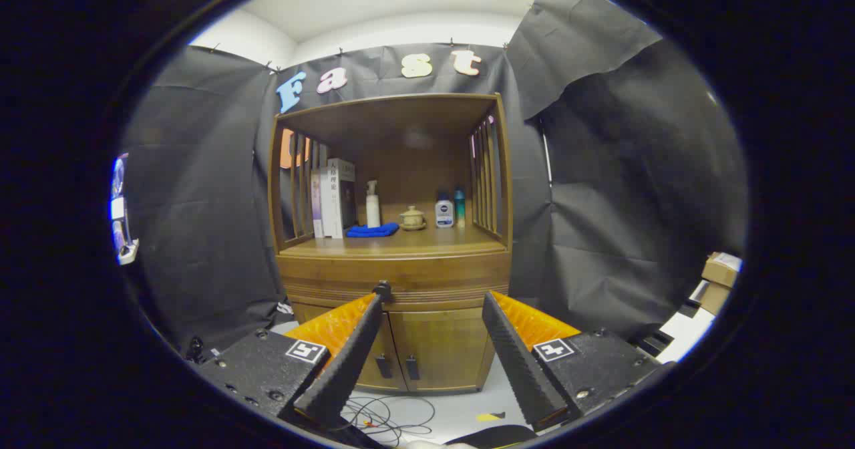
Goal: Pull open the drawer, take out the items inside it, and place them on the countertop above the cabinet.
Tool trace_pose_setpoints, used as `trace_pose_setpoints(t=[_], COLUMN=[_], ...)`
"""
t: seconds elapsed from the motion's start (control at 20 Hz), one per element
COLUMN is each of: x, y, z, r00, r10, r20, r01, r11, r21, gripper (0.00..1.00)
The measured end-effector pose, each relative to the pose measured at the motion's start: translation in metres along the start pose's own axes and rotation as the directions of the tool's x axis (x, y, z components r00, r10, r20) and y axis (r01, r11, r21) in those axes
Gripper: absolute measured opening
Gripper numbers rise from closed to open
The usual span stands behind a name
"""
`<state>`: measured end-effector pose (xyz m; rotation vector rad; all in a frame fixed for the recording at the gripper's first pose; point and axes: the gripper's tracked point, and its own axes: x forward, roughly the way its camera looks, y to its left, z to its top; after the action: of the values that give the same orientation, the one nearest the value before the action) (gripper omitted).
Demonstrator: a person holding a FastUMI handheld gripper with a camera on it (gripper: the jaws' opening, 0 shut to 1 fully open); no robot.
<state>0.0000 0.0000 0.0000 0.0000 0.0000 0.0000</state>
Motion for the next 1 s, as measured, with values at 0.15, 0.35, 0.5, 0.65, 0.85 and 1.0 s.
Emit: trace_pose_setpoints(t=[0.15,0.35,0.5,0.65,0.85,1.0], x=[0.000,0.002,0.002,0.005,0.013,0.031], y=[0.000,-0.002,-0.002,-0.003,-0.001,0.003], z=[-0.002,-0.003,-0.004,-0.004,-0.001,0.008], r00=[1.000,1.000,1.000,1.000,1.000,1.000], r10=[0.001,-0.004,-0.006,-0.007,-0.007,-0.010], r20=[-0.006,-0.011,-0.015,-0.016,-0.016,-0.001], r01=[-0.001,0.004,0.006,0.007,0.007,0.010], r11=[1.000,1.000,1.000,1.000,1.000,1.000], r21=[-0.004,-0.005,-0.004,-0.004,-0.006,-0.021], gripper=[0.98,0.98,0.98,0.98,0.98,0.98])
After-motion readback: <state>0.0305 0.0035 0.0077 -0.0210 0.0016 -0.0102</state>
